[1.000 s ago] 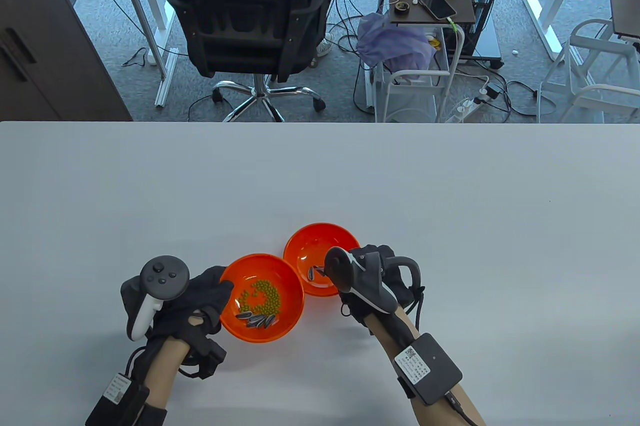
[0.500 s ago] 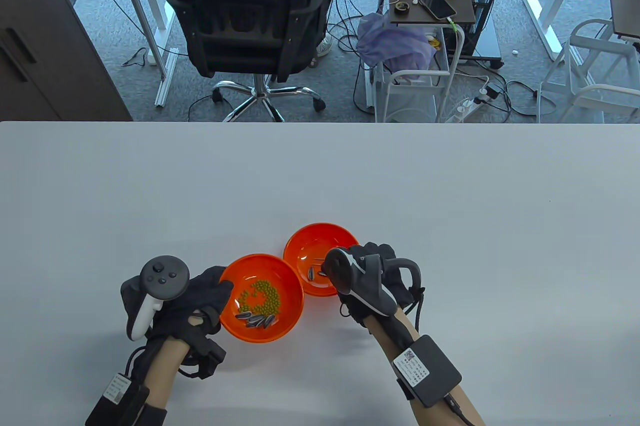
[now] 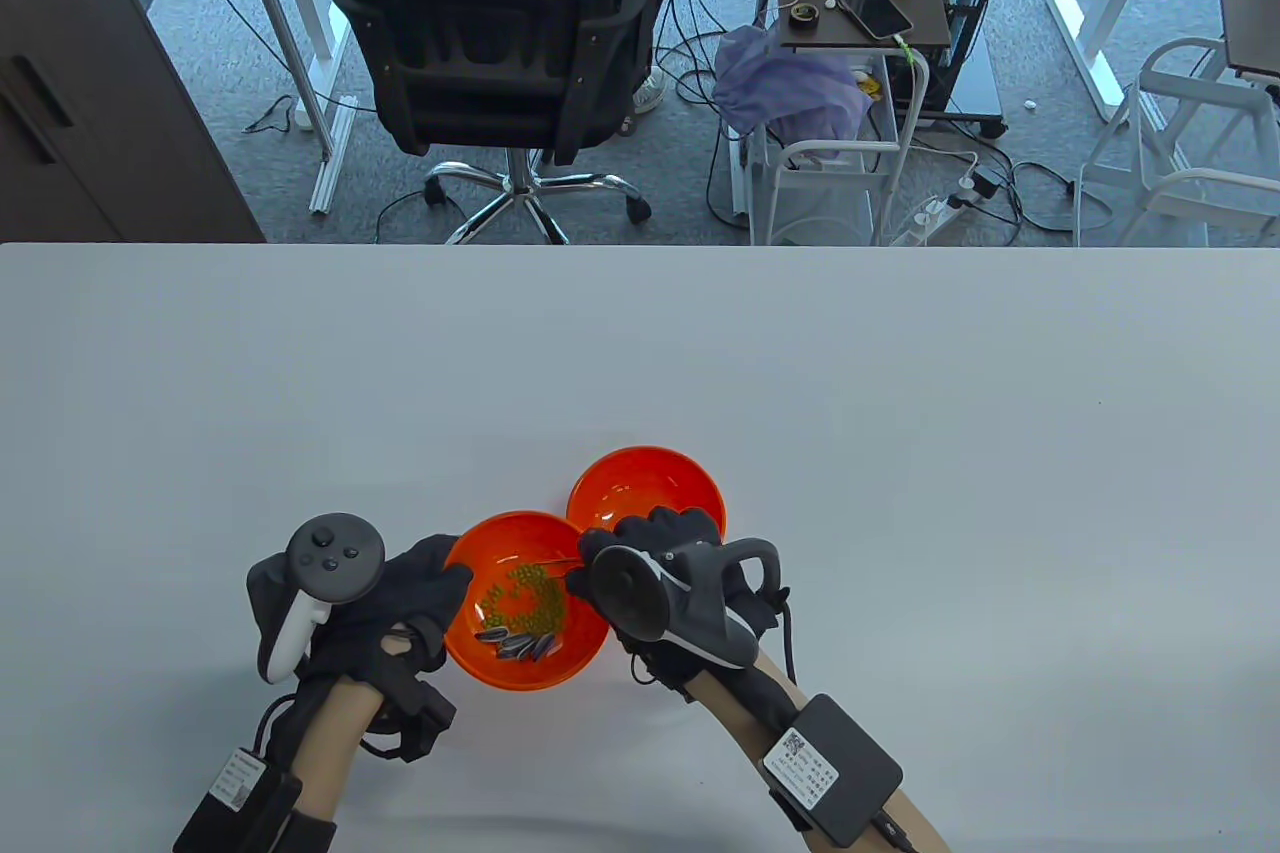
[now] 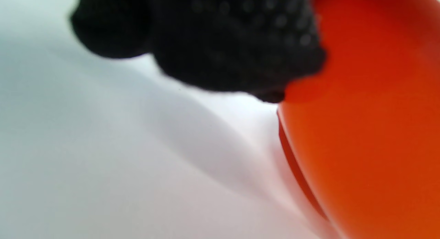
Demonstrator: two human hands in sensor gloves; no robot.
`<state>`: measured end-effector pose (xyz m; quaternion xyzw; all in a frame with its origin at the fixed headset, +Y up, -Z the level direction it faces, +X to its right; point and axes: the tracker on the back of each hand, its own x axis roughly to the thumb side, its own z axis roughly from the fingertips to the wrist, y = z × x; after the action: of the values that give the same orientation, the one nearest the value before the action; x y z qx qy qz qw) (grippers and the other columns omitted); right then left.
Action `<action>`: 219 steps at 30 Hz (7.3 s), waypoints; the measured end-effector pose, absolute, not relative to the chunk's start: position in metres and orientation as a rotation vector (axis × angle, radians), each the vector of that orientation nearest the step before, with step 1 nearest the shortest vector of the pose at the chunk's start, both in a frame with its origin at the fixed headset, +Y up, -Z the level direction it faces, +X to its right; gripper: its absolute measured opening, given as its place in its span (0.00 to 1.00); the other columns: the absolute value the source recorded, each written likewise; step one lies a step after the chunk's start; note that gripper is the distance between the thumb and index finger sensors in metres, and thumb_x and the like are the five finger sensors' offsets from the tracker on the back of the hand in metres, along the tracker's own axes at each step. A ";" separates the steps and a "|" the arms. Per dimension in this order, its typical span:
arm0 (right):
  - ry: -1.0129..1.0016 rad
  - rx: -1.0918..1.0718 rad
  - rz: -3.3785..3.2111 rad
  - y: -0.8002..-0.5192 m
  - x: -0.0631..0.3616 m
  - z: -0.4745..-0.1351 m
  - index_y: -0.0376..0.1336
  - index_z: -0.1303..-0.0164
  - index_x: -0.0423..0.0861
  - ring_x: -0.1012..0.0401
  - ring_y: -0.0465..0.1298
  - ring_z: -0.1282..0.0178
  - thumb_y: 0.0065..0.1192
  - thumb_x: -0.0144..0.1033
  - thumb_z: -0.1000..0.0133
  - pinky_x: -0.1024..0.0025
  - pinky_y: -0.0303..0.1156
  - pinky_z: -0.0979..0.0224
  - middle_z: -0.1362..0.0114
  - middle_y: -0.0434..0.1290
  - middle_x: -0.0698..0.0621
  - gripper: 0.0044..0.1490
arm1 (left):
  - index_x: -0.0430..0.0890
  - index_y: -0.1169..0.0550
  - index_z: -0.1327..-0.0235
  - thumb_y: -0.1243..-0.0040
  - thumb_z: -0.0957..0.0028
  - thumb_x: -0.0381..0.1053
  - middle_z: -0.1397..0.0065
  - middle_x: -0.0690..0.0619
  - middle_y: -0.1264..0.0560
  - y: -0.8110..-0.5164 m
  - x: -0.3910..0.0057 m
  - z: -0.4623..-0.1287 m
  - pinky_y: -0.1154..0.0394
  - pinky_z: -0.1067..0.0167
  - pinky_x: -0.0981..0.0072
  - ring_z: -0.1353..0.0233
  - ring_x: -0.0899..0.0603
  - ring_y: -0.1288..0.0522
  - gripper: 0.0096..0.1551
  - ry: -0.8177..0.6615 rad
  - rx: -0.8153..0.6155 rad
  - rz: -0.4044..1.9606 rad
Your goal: Pick sunflower seeds with tweezers into bowl
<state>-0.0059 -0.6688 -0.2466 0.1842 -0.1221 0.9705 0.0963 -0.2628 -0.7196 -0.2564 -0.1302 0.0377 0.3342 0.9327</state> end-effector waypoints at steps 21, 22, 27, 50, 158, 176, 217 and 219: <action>-0.390 0.790 2.963 -0.687 -0.044 -0.219 0.85 0.63 0.57 0.63 0.82 0.70 0.72 0.62 0.64 0.62 0.81 0.47 0.71 0.83 0.62 0.29 | 0.47 0.20 0.39 0.38 0.50 0.55 0.68 0.49 0.12 -0.721 -0.257 -0.255 0.13 0.68 0.58 0.81 0.52 0.15 0.27 0.054 -0.273 0.683; -0.391 0.789 2.962 -0.687 -0.045 -0.219 0.85 0.63 0.57 0.63 0.82 0.71 0.72 0.61 0.64 0.62 0.81 0.47 0.71 0.83 0.62 0.29 | 0.47 0.20 0.39 0.38 0.49 0.55 0.68 0.49 0.12 -0.721 -0.257 -0.255 0.13 0.68 0.58 0.81 0.52 0.15 0.27 0.052 -0.274 0.683; -0.422 0.792 2.954 -0.686 -0.044 -0.218 0.86 0.68 0.55 0.63 0.82 0.72 0.73 0.59 0.65 0.63 0.81 0.49 0.73 0.83 0.61 0.27 | 0.47 0.19 0.39 0.38 0.50 0.55 0.68 0.49 0.12 -0.722 -0.255 -0.255 0.13 0.68 0.58 0.81 0.52 0.15 0.27 0.048 -0.276 0.676; -0.496 0.381 2.893 -0.650 0.019 -0.255 0.86 0.68 0.54 0.63 0.82 0.72 0.74 0.58 0.65 0.63 0.81 0.49 0.73 0.83 0.61 0.27 | 0.47 0.19 0.40 0.38 0.49 0.55 0.68 0.49 0.12 -0.720 -0.260 -0.255 0.13 0.68 0.58 0.81 0.52 0.15 0.26 0.076 -0.279 0.675; -0.446 0.329 2.936 -0.651 0.026 -0.260 0.87 0.73 0.52 0.63 0.82 0.74 0.76 0.57 0.66 0.63 0.81 0.50 0.75 0.83 0.61 0.25 | 0.47 0.20 0.39 0.38 0.50 0.55 0.68 0.49 0.12 -0.721 -0.260 -0.256 0.13 0.67 0.58 0.81 0.52 0.15 0.27 0.078 -0.286 0.651; -0.304 0.100 3.156 -0.690 0.058 -0.292 0.88 0.74 0.51 0.63 0.81 0.75 0.77 0.56 0.66 0.63 0.82 0.51 0.76 0.83 0.61 0.24 | 0.47 0.19 0.40 0.38 0.49 0.55 0.68 0.49 0.12 -0.722 -0.261 -0.256 0.13 0.67 0.58 0.81 0.52 0.15 0.26 0.084 -0.289 0.650; -0.104 0.983 2.964 -0.677 -0.019 -0.239 0.83 0.58 0.61 0.62 0.82 0.60 0.75 0.61 0.66 0.60 0.77 0.37 0.63 0.83 0.63 0.30 | 0.47 0.20 0.39 0.38 0.49 0.55 0.68 0.49 0.12 -0.722 -0.262 -0.257 0.13 0.67 0.58 0.81 0.52 0.15 0.27 0.081 -0.294 0.653; -0.135 0.982 2.979 -0.679 -0.022 -0.238 0.83 0.58 0.60 0.63 0.82 0.60 0.75 0.61 0.66 0.60 0.78 0.37 0.64 0.83 0.63 0.29 | 0.47 0.19 0.40 0.38 0.49 0.55 0.68 0.49 0.12 -0.722 -0.262 -0.257 0.13 0.67 0.58 0.81 0.52 0.15 0.26 0.080 -0.295 0.656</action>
<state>-0.0217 -0.6791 -0.2381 0.3127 -0.0432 0.9489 0.0010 -0.2622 -0.7223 -0.2575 -0.1441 0.0391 0.3209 0.9353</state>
